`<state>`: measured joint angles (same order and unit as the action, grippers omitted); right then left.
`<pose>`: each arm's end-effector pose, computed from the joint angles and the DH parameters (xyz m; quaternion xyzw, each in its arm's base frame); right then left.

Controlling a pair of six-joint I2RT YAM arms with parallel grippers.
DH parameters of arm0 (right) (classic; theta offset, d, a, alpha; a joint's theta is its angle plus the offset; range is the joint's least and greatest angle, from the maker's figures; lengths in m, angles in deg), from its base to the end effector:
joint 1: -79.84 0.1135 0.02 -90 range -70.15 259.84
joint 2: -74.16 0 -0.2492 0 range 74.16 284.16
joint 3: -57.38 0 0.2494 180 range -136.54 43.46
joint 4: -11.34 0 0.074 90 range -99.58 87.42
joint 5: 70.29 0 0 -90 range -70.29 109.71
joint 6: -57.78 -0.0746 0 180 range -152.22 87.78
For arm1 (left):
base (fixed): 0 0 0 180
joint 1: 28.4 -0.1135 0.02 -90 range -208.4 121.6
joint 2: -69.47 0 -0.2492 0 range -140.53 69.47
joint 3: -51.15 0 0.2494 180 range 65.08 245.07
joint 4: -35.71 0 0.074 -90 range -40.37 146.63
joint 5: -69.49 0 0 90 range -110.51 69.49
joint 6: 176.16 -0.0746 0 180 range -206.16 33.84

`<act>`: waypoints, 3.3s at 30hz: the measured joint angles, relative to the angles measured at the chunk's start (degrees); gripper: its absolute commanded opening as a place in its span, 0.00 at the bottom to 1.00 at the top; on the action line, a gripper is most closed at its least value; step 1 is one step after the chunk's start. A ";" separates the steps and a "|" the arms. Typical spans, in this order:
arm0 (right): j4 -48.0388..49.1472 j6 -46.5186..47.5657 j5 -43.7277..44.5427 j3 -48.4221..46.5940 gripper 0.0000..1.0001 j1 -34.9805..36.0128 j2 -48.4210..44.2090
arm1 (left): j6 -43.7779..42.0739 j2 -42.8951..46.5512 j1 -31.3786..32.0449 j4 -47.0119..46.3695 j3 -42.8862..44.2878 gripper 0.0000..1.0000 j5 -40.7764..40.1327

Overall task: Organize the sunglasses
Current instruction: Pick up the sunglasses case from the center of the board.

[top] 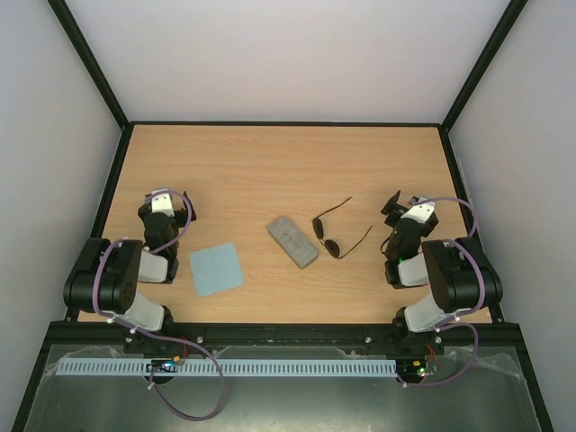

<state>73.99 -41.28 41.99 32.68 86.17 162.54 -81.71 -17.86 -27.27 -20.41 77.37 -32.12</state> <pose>0.2680 0.0013 0.1365 0.1520 0.6966 -0.0445 0.6998 0.2756 0.0096 0.1313 -0.0896 0.7312 0.0418 0.6750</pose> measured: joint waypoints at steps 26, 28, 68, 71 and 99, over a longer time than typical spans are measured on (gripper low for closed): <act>-34.12 -7.43 -9.01 -8.83 0.99 0.00 -34.01 | -0.83 23.98 2.97 16.81 4.42 0.99 3.54; -45.42 -10.62 -11.23 -16.46 0.99 0.00 -36.24 | 0.85 26.69 4.09 24.79 9.60 1.00 2.58; -105.70 -14.10 -23.06 -56.17 0.99 38.07 10.47 | 33.24 42.53 2.40 92.17 30.62 1.00 33.99; -108.00 -13.49 -20.68 -58.42 0.99 41.13 12.74 | 33.75 43.06 2.38 95.27 27.80 1.00 32.17; -108.39 -10.86 -19.82 -60.67 0.80 44.63 18.64 | 37.66 47.82 5.38 98.29 24.79 0.99 31.23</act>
<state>-34.40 -52.14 22.17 -28.00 130.80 181.18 -44.05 29.97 -21.90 77.88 102.16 -0.89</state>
